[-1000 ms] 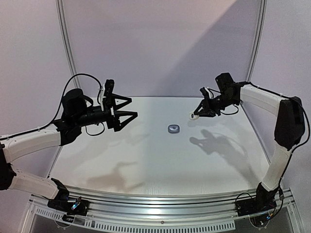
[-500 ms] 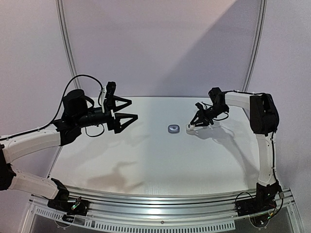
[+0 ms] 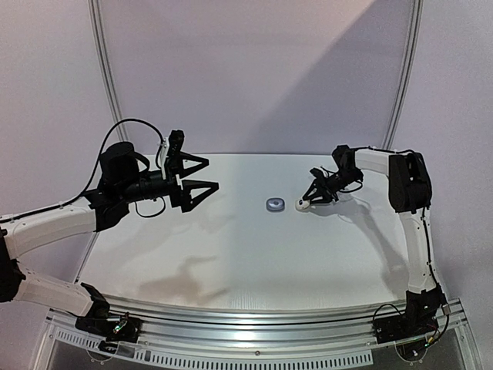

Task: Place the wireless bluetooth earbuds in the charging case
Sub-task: Place the charging case with the earbuds at the center of the board.

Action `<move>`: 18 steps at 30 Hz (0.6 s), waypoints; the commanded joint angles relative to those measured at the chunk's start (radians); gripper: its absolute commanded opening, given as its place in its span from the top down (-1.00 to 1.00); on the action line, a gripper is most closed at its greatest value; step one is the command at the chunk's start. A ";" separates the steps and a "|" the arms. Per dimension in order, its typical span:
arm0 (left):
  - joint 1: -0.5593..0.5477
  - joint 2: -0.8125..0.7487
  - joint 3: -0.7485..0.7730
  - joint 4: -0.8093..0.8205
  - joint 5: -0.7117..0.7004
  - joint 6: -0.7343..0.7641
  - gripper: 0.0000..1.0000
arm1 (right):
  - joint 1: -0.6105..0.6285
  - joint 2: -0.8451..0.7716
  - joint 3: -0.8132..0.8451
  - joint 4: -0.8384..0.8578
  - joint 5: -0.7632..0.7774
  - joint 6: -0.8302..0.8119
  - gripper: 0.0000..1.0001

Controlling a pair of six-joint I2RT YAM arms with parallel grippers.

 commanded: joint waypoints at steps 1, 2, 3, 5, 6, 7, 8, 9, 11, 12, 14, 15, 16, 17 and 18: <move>-0.004 0.013 0.007 -0.011 -0.003 0.009 -0.99 | -0.008 0.051 0.038 -0.064 0.061 -0.030 0.38; -0.004 0.013 0.008 -0.010 -0.001 0.010 -0.99 | -0.009 0.054 0.049 -0.072 0.074 -0.033 0.30; -0.004 0.013 0.008 -0.011 -0.001 0.009 -0.99 | -0.009 0.059 0.065 -0.079 0.086 -0.036 0.23; -0.004 0.012 0.009 -0.011 -0.001 0.010 -0.98 | -0.011 0.065 0.084 -0.085 0.108 -0.037 0.15; -0.004 0.012 0.010 -0.011 0.000 0.009 -0.98 | -0.011 0.065 0.090 -0.082 0.110 -0.035 0.14; -0.004 0.012 0.009 -0.011 0.000 0.010 -0.99 | -0.011 0.065 0.098 -0.082 0.110 -0.035 0.13; -0.004 0.012 0.009 -0.011 0.000 0.009 -0.99 | -0.011 0.067 0.103 -0.084 0.107 -0.031 0.13; -0.004 0.011 0.009 -0.012 0.000 0.009 -0.99 | -0.011 0.068 0.108 -0.089 0.104 -0.028 0.13; -0.004 0.009 0.009 -0.012 0.001 0.010 -0.99 | -0.011 0.068 0.108 -0.097 0.109 -0.024 0.13; -0.004 0.009 0.009 -0.013 0.000 0.013 -0.99 | -0.011 0.065 0.107 -0.104 0.113 -0.025 0.14; -0.004 0.008 0.009 -0.016 -0.001 0.015 -0.99 | -0.011 0.053 0.097 -0.112 0.120 -0.031 0.14; -0.003 0.007 0.009 -0.018 -0.001 0.017 -0.99 | -0.011 0.044 0.092 -0.112 0.122 -0.034 0.14; -0.003 0.007 0.009 -0.018 -0.001 0.016 -0.99 | -0.011 0.036 0.089 -0.109 0.125 -0.036 0.14; -0.003 0.007 0.009 -0.018 -0.001 0.017 -0.99 | -0.012 0.017 0.086 -0.101 0.128 -0.036 0.14; -0.003 0.007 0.007 -0.019 -0.001 0.017 -0.99 | -0.012 0.003 0.085 -0.088 0.134 -0.035 0.14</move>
